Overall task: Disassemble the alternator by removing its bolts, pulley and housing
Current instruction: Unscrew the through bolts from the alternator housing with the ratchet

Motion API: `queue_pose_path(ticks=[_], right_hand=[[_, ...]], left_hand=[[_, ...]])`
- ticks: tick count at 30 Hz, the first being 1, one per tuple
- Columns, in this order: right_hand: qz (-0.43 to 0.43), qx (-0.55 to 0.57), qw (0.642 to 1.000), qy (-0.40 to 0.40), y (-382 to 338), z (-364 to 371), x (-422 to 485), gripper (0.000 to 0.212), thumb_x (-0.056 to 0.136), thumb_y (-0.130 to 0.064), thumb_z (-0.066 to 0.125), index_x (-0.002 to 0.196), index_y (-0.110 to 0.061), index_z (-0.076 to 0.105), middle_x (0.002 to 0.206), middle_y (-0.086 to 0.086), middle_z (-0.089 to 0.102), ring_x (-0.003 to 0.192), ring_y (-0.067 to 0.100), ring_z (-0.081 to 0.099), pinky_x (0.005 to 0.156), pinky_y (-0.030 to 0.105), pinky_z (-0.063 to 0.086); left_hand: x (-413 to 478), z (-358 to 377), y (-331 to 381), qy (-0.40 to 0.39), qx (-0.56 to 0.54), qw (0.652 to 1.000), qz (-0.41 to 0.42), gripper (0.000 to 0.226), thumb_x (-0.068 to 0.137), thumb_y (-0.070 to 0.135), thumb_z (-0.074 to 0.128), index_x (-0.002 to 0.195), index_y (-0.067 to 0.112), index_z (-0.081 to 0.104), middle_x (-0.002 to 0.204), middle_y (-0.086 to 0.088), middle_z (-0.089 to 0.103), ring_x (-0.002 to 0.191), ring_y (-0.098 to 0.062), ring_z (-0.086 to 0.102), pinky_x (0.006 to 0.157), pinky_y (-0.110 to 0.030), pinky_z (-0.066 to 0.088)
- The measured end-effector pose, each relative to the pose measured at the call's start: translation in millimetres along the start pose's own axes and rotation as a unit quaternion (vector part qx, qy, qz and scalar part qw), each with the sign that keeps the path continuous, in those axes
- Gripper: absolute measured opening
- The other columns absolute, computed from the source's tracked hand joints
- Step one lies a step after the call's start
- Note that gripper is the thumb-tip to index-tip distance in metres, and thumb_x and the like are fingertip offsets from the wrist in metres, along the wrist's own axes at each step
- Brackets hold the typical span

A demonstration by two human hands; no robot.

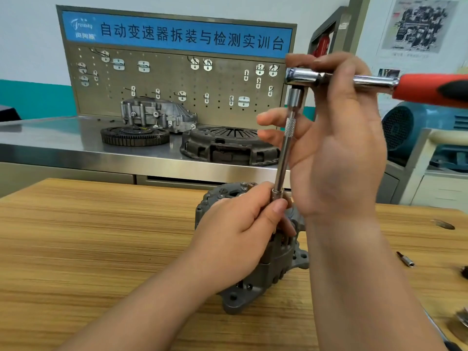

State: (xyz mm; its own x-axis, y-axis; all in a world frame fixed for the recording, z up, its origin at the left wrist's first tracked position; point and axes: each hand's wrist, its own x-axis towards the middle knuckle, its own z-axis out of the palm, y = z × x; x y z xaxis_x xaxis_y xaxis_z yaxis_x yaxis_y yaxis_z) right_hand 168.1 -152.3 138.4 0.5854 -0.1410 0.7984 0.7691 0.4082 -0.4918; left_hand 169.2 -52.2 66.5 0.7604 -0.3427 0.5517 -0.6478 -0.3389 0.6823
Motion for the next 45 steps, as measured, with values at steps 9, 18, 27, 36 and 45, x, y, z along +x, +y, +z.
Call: queue_pose_path(ticks=[9, 18, 27, 36, 45], right_hand=[[-0.01, -0.029, 1.0, 0.006, 0, -9, 4, 0.016, 0.102, -0.021, 0.035, 0.097, -0.019, 0.05, 0.104, 0.001, 0.063, 0.063, 0.019, 0.063, 0.057, 0.031, 0.053], [-0.102, -0.2, 0.974, -0.006, 7, 5, -3, 0.01, 0.098, -0.014, 0.045, 0.1, -0.021, 0.051, 0.099, -0.005, 0.055, 0.065, 0.027, 0.063, 0.059, 0.03, 0.052], [0.086, 0.134, 0.986, -0.042, 4, -8, 4, 0.022, 0.103, -0.03, 0.026, 0.098, -0.023, 0.046, 0.108, -0.001, 0.062, 0.056, 0.015, 0.058, 0.051, 0.025, 0.046], [-0.227, -0.335, 0.915, -0.019, 2, -5, 4, 0.02, 0.098, -0.006, 0.049, 0.092, -0.026, 0.051, 0.082, -0.013, 0.052, 0.06, 0.027, 0.049, 0.051, 0.045, 0.044], [0.083, 0.131, 0.987, -0.032, -1, -6, 4, 0.023, 0.104, -0.03, 0.029, 0.094, -0.023, 0.048, 0.104, -0.002, 0.064, 0.056, 0.015, 0.058, 0.051, 0.023, 0.046]], left_hand=[[3, 1, -2, 0.0, 0.028, 0.999, -0.022, 0.028, 0.092, 0.044, 0.041, 0.081, 0.027, 0.059, 0.077, 0.022, 0.068, 0.072, -0.007, 0.062, 0.071, -0.044, 0.053], [3, 5, -4, 0.02, -0.012, 0.999, -0.027, 0.03, 0.087, 0.045, 0.04, 0.096, 0.028, 0.063, 0.089, 0.022, 0.07, 0.087, -0.006, 0.066, 0.08, -0.046, 0.053], [2, 2, -3, -0.002, 0.017, 1.0, -0.011, 0.028, 0.091, 0.043, 0.041, 0.085, 0.024, 0.06, 0.078, 0.01, 0.07, 0.084, -0.014, 0.064, 0.079, -0.045, 0.05], [2, 3, -1, 0.006, 0.013, 0.999, -0.032, 0.029, 0.089, 0.044, 0.043, 0.1, 0.028, 0.065, 0.09, 0.022, 0.07, 0.085, -0.004, 0.065, 0.08, -0.043, 0.055], [0, 3, -2, 0.01, 0.005, 1.0, 0.0, 0.034, 0.089, 0.045, 0.04, 0.088, 0.021, 0.063, 0.075, 0.011, 0.07, 0.077, -0.011, 0.064, 0.074, -0.044, 0.051]])
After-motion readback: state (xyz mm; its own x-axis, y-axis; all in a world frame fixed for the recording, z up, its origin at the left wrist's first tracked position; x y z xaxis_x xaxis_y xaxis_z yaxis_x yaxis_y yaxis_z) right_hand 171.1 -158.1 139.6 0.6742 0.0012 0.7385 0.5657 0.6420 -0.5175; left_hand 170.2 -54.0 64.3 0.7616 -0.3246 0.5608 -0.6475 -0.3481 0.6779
